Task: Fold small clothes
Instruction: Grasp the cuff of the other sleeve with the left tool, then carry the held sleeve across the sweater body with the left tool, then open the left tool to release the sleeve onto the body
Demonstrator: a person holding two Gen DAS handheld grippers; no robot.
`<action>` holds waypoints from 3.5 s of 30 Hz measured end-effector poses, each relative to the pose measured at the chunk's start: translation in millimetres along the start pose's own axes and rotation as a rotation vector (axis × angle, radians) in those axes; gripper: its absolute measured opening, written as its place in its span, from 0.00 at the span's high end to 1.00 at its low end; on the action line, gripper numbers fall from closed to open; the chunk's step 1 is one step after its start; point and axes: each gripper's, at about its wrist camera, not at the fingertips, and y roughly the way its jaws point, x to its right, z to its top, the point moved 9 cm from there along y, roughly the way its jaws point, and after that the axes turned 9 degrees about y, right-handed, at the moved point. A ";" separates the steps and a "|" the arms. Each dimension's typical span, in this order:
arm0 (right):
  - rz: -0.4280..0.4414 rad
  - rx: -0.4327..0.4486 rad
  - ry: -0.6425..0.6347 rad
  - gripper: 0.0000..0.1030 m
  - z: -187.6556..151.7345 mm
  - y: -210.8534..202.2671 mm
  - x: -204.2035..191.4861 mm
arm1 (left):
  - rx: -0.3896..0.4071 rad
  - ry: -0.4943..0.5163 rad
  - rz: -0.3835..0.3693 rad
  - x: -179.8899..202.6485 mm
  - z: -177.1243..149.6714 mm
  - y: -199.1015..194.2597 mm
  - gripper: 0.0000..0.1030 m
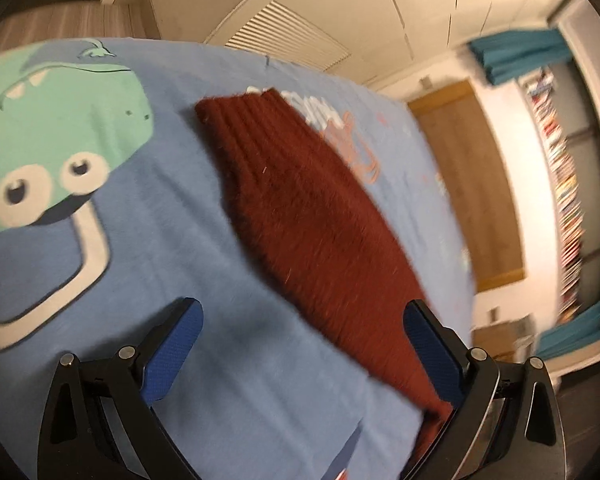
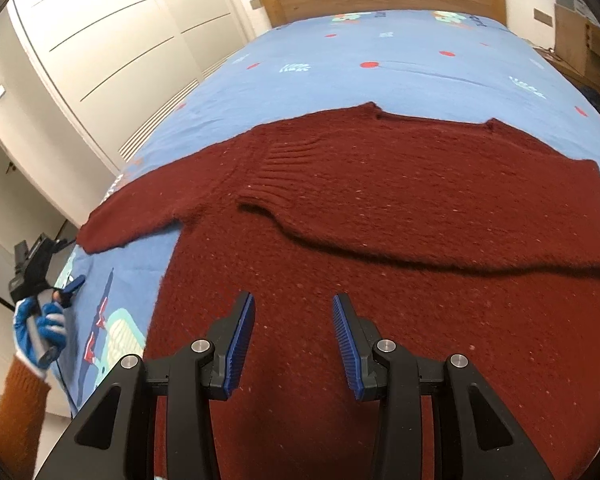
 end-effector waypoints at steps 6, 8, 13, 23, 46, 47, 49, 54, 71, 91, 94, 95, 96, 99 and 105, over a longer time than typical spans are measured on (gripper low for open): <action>0.009 0.021 0.033 0.59 1.1 -15.7 6.3 | 0.038 -0.079 -0.094 1.0 35.1 12.4 0.17; 0.011 0.027 0.037 0.59 1.1 -20.0 7.4 | 0.052 -0.100 -0.111 -0.6 40.8 12.4 0.21; 0.019 0.041 0.063 0.59 -1.6 -34.0 13.7 | 0.051 -0.116 -0.133 -1.1 56.4 22.4 0.40; 0.011 0.055 0.123 0.59 -11.9 -54.6 39.0 | 0.019 -0.206 -0.140 -9.7 72.6 46.9 0.73; 0.024 0.164 0.245 0.59 -26.2 -136.1 123.5 | -0.012 -0.106 -0.266 154.6 62.0 58.3 0.89; 0.024 0.168 0.251 0.59 -27.9 -139.8 127.9 | -0.018 -0.095 -0.279 169.0 57.9 59.5 0.89; 0.026 0.174 0.262 0.59 -31.8 -147.9 137.0 | -0.030 -0.074 -0.297 194.4 52.3 63.8 0.89; 0.035 0.198 0.292 0.59 -41.0 -169.2 161.6 | -0.072 -0.027 -0.350 261.5 27.7 78.7 0.89; 0.007 0.267 0.394 0.59 -63.2 -225.1 248.7 | -0.346 0.219 -0.455 444.1 -139.1 153.6 0.89; -0.003 0.255 0.437 0.59 -72.8 -223.2 280.2 | -0.572 0.737 -0.195 410.7 -328.3 180.0 0.60; -0.004 0.252 0.423 0.59 -69.2 -222.0 277.8 | -0.569 0.786 -0.235 406.3 -344.4 159.3 0.60; -0.003 0.252 0.421 0.59 -67.8 -221.9 276.6 | -0.568 0.792 -0.250 406.0 -347.2 153.7 0.60; -0.001 0.253 0.416 0.59 -66.1 -222.3 274.2 | -0.566 0.791 -0.264 407.1 -348.8 149.3 0.60; -0.005 0.255 0.397 0.59 -62.8 -224.3 267.8 | -0.553 0.773 -0.274 404.4 -345.9 146.5 0.60; -0.011 0.258 0.397 0.59 -62.0 -227.5 265.7 | -0.528 0.772 -0.136 370.0 -329.2 160.5 0.60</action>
